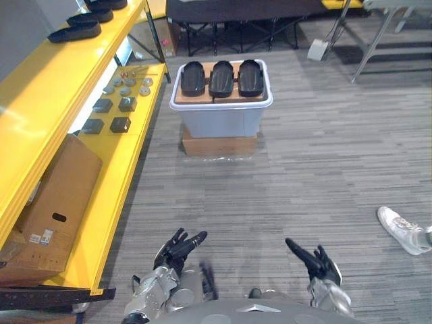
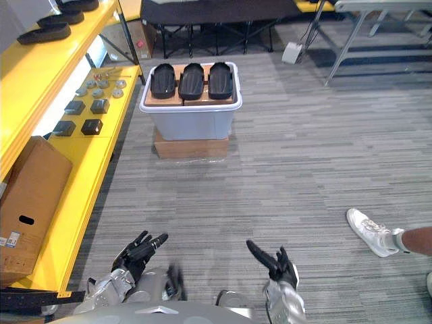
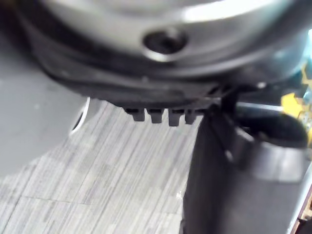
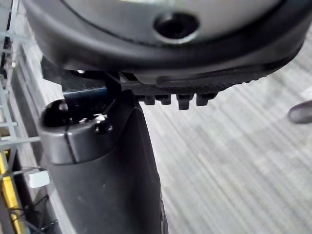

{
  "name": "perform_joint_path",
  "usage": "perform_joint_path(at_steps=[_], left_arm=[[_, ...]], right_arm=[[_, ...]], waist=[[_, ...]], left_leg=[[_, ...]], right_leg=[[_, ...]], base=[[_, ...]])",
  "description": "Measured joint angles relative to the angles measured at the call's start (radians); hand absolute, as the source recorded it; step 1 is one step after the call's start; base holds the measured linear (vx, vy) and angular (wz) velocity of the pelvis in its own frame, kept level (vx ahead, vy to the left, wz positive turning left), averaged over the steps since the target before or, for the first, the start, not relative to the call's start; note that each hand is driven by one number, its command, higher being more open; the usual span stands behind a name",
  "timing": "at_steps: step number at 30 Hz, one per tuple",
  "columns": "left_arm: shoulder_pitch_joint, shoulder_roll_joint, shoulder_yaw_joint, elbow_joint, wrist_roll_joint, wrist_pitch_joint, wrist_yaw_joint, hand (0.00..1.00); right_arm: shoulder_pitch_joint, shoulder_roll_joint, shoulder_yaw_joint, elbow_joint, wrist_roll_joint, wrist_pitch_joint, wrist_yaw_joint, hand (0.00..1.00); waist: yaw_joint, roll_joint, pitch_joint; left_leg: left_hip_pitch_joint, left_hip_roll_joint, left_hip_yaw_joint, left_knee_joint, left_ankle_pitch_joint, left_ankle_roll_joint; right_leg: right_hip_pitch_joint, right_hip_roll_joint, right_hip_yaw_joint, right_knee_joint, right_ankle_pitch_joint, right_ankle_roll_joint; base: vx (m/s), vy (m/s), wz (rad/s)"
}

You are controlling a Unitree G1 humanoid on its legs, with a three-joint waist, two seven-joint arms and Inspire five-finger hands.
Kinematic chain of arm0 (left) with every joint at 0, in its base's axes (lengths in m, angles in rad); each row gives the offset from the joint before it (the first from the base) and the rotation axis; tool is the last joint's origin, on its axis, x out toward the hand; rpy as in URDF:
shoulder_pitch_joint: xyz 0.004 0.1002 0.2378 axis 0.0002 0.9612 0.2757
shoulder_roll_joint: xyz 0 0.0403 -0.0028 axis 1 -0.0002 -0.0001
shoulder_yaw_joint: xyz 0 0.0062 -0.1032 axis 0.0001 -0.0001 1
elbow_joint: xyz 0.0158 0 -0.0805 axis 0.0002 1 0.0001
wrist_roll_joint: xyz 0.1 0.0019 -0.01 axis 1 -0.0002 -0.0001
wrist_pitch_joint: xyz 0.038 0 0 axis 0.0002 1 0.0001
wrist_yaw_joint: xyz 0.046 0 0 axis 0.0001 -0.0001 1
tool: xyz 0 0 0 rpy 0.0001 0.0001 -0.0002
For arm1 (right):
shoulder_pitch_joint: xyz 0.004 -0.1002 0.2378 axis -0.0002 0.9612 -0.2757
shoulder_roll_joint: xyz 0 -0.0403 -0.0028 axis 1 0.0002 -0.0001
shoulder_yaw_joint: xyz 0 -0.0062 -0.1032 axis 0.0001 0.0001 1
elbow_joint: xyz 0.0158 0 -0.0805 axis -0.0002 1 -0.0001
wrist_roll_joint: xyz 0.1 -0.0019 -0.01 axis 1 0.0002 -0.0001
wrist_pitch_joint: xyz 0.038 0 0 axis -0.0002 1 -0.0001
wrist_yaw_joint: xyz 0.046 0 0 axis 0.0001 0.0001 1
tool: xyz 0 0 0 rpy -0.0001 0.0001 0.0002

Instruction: Walk over and take three plastic housings, then place them on the shelf

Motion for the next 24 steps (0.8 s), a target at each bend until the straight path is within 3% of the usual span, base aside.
perform_joint_path(at_steps=[1, 3, 4, 5, 6, 7, 8, 9, 10, 11, 12, 13, 16, 17, 18, 19, 21, 22, 24], left_arm=[[0.0, -0.004, 0.0, -0.006, 0.0, -0.007, -0.005, 1.0], [0.0, -0.007, 0.01, -0.001, 0.002, -0.014, -0.019, 1.0], [0.0, -0.006, 0.018, 0.0, 0.003, -0.014, -0.022, 1.0], [0.0, 0.001, 0.041, -0.001, 0.004, -0.013, -0.03, 1.0], [0.0, 0.006, 0.049, -0.002, 0.004, -0.013, -0.035, 1.0], [-0.002, 0.005, 0.056, 0.004, 0.004, -0.011, -0.035, 1.0], [-0.009, 0.002, 0.057, 0.034, 0.017, -0.013, -0.031, 1.0], [-0.017, 0.017, 0.052, 0.055, 0.044, -0.015, -0.03, 1.0], [-0.024, 0.027, 0.049, 0.065, 0.045, -0.013, -0.031, 1.0], [-0.027, 0.05, 0.045, 0.092, 0.046, -0.015, -0.023, 1.0], [-0.021, 0.06, 0.043, 0.112, 0.045, -0.015, -0.009, 1.0], [-0.021, 0.065, 0.035, 0.116, 0.045, -0.015, -0.005, 1.0], [-0.032, 0.085, -0.005, 0.111, 0.04, -0.014, -0.003, 1.0], [-0.045, 0.091, -0.016, 0.107, 0.039, -0.014, -0.003, 1.0], [-0.052, 0.095, -0.022, 0.105, 0.038, -0.014, -0.002, 1.0], [-0.065, 0.098, -0.031, 0.105, 0.036, -0.015, -0.002, 1.0], [-0.06, 0.102, -0.036, 0.104, 0.03, -0.016, -0.003, 1.0], [-0.031, 0.112, -0.034, 0.093, 0.024, -0.018, -0.004, 1.0], [-0.01, 0.095, -0.032, 0.086, 0.016, -0.031, -0.002, 1.0]], right_arm=[[-0.008, 0.001, 0.0, 0.0, 0.0, 0.0, -0.002, 1.0], [0.002, 0.008, 0.028, 0.001, 0.001, 0.001, -0.006, 1.0], [0.007, 0.011, 0.037, 0.003, 0.001, 0.003, -0.006, 1.0], [0.01, 0.014, 0.049, 0.003, 0.0, 0.004, -0.001, 1.0], [0.01, 0.014, 0.049, 0.003, 0.0, 0.004, 0.0, 1.0], [0.015, 0.008, 0.046, 0.007, 0.001, 0.004, 0.003, 1.0], [0.001, 0.001, 0.038, 0.014, 0.002, 0.003, 0.009, 1.0], [0.0, 0.01, 0.034, 0.015, 0.002, 0.001, 0.012, 1.0], [0.0, 0.018, 0.036, 0.017, 0.002, 0.001, 0.014, 1.0], [0.003, 0.033, 0.039, 0.021, 0.0, 0.001, 0.026, 1.0], [0.013, 0.047, 0.043, 0.021, 0.0, 0.0, 0.028, 1.0], [0.012, 0.051, 0.05, 0.017, 0.0, -0.002, 0.028, 1.0], [0.004, 0.06, 0.08, -0.007, 0.0, -0.004, 0.016, 1.0], [-0.001, 0.067, 0.08, -0.021, 0.0, -0.005, 0.005, 1.0], [-0.003, 0.072, 0.08, -0.028, 0.001, -0.006, -0.002, 1.0], [-0.004, 0.082, 0.078, -0.033, 0.001, -0.016, -0.01, 1.0], [0.017, 0.101, 0.078, -0.033, 0.001, -0.016, -0.014, 1.0], [0.037, 0.116, 0.079, -0.031, 0.001, -0.016, -0.011, 1.0], [0.022, 0.115, 0.079, -0.027, 0.004, -0.02, -0.015, 1.0]], waist=[[0.003, 0.007, 0.006], [0.015, 0.018, 0.012], [0.014, 0.01, 0.013], [0.018, -0.029, 0.011], [0.018, -0.046, 0.006], [0.01, -0.055, -0.001], [0.001, -0.06, -0.001], [-0.004, -0.064, -0.002], [-0.01, -0.078, 0.005], [-0.016, -0.097, 0.018], [-0.013, -0.095, 0.021], [-0.014, -0.09, 0.024], [-0.018, -0.072, 0.024], [-0.019, -0.074, 0.023], [-0.02, -0.079, 0.023], [-0.019, -0.089, 0.026], [-0.019, -0.115, 0.021], [-0.012, -0.147, 0.0], [0.0, -0.128, -0.002]], left_leg=[[-0.012, 0.006, -0.004, -0.025, 0.02, -0.002], [-0.008, 0.029, 0.01, -0.053, 0.065, 0.035], [0.002, 0.027, 0.024, -0.036, 0.119, 0.065], [0.005, -0.002, 0.076, 0.017, 0.162, 0.118], [0.008, -0.023, 0.092, 0.038, 0.149, 0.136], [0.019, -0.049, 0.111, 0.036, 0.131, 0.165], [0.039, -0.081, 0.111, 0.019, 0.114, 0.208], [0.081, -0.113, 0.11, -0.006, 0.096, 0.243], [0.108, -0.13, 0.104, -0.014, 0.082, 0.249], [0.161, -0.141, 0.095, -0.019, 0.051, 0.243], [0.216, -0.134, 0.084, -0.021, 0.031, 0.239], [0.247, -0.13, 0.075, -0.032, 0.028, 0.234], [0.299, -0.086, 0.016, -0.062, 0.005, 0.197], [0.302, -0.082, -0.004, -0.071, 0.0, 0.188], [0.303, -0.082, -0.018, -0.074, -0.002, 0.184], [0.318, -0.083, -0.044, -0.072, -0.015, 0.164], [0.381, -0.093, -0.086, -0.068, -0.046, 0.12], [0.413, -0.104, -0.11, -0.058, -0.083, 0.101], [0.408, -0.063, -0.104, 0.005, -0.138, 0.085]], right_leg=[[0.019, 0.009, 0.001, -0.008, -0.009, 0.01], [0.121, 0.023, 0.012, -0.026, -0.077, 0.052], [0.142, 0.012, 0.011, -0.023, -0.1, 0.062], [0.149, -0.047, 0.011, 0.027, -0.176, 0.076], [0.142, -0.078, 0.009, 0.062, -0.193, 0.081], [0.119, -0.117, 0.009, 0.155, -0.211, 0.083], [0.02, -0.181, 0.014, 0.382, -0.2, 0.106], [-0.096, -0.254, 0.027, 0.659, -0.123, 0.128], [-0.144, -0.294, 0.027, 0.778, -0.094, 0.126], [-0.203, -0.34, 0.018, 0.899, -0.103, 0.116], [-0.241, -0.346, -0.017, 0.91, -0.122, 0.108], [-0.244, -0.342, -0.044, 0.879, -0.136, 0.122], [-0.299, -0.233, -0.099, 0.437, -0.127, 0.16], [-0.319, -0.209, -0.085, 0.311, -0.093, 0.18], [-0.331, -0.198, -0.067, 0.233, -0.053, 0.178], [-0.345, -0.187, -0.024, 0.142, 0.038, 0.176], [-0.341, -0.176, 0.052, 0.145, 0.197, 0.149], [-0.34, -0.18, 0.06, 0.194, 0.227, 0.092], [-0.311, -0.145, 0.063, 0.181, 0.171, 0.088]], base=[[0.37, 0.134, -0.1], [0.45, 0.208, -0.03], [0.5, 0.273, -0.02], [0.41, 0.231, -0.04], [0.43, 0.221, -0.08], [0.4, 0.183, 0.05], [0.5, 0.25, 0.12], [0.5, 0.256, 0.23], [0.48, 0.24, 0.26], [0.48, 0.187, 0.2], [0.49, 0.174, 0.18], [0.5, 0.124, 0.27], [0.47, 0.023, 0.54], [0.27, -0.05, 0.52], [0.34, -0.1, 0.65], [0.34, -0.124, 0.66], [0.39, -0.227, 0.77], [0.45, -0.314, 0.49], [0.34, -0.28, -0.13]])
